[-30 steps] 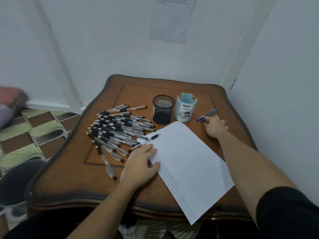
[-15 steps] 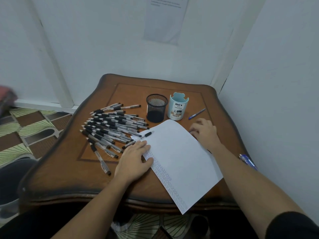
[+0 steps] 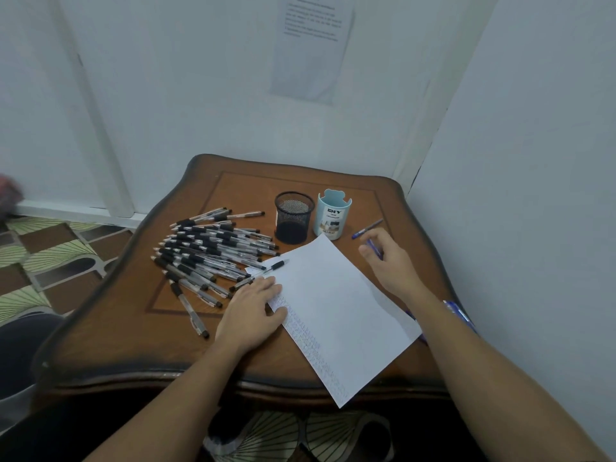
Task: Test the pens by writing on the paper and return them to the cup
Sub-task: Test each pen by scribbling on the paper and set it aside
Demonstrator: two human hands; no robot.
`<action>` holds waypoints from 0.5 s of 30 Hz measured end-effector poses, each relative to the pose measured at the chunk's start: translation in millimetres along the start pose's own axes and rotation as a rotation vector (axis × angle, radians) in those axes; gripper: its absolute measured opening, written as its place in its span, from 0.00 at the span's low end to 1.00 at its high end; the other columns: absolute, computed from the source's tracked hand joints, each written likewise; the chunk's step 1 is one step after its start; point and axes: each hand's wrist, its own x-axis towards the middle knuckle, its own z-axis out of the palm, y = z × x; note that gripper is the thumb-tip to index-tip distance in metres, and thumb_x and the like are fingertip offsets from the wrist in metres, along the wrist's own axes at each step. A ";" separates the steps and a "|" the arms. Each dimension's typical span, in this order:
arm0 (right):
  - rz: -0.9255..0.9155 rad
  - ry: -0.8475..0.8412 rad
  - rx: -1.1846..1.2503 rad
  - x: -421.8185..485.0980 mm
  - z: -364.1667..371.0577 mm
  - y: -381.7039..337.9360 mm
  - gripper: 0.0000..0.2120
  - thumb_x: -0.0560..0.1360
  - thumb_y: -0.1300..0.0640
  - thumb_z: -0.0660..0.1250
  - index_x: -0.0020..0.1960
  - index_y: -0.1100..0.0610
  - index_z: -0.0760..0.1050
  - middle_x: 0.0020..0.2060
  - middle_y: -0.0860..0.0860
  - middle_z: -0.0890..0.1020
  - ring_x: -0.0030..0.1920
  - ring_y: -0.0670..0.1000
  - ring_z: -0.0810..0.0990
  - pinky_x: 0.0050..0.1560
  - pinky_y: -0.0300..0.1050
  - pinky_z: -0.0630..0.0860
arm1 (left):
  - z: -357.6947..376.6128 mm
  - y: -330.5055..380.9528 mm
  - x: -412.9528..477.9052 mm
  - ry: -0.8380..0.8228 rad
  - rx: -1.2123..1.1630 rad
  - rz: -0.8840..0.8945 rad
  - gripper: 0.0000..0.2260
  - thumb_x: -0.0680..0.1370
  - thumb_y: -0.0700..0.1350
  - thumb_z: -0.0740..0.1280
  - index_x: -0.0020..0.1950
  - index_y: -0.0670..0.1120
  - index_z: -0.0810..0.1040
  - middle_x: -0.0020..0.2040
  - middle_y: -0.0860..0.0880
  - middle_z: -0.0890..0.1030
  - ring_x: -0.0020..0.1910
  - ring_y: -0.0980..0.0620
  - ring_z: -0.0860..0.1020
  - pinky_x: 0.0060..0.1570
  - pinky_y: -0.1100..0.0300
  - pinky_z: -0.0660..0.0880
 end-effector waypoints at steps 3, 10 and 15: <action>0.032 0.059 0.151 -9.2 4.1 -9.0 0.08 0.79 0.56 0.67 0.55 0.47 0.71 0.50 0.42 0.76 0.45 0.43 0.76 0.42 0.32 0.71 | -0.2 0.7 -0.3 0.001 0.004 -0.001 0.25 0.80 0.56 0.60 0.76 0.52 0.65 0.78 0.54 0.60 0.77 0.56 0.55 0.74 0.57 0.49; 0.271 -0.007 0.702 -45.6 15.7 -27.5 0.28 0.84 0.44 0.47 0.48 0.59 0.80 0.30 0.53 0.77 0.32 0.48 0.76 0.36 0.42 0.73 | -0.5 1.1 -1.2 -0.002 0.002 0.001 0.24 0.80 0.56 0.61 0.76 0.51 0.66 0.78 0.53 0.61 0.77 0.56 0.55 0.74 0.57 0.49; 0.329 -0.159 0.822 -76.5 35.7 -14.4 0.21 0.83 0.47 0.55 0.50 0.60 0.81 0.39 0.59 0.85 0.37 0.54 0.82 0.31 0.40 0.72 | 0.3 0.1 -0.2 -0.004 0.004 -0.001 0.24 0.80 0.55 0.61 0.76 0.50 0.66 0.77 0.53 0.62 0.77 0.55 0.56 0.74 0.56 0.50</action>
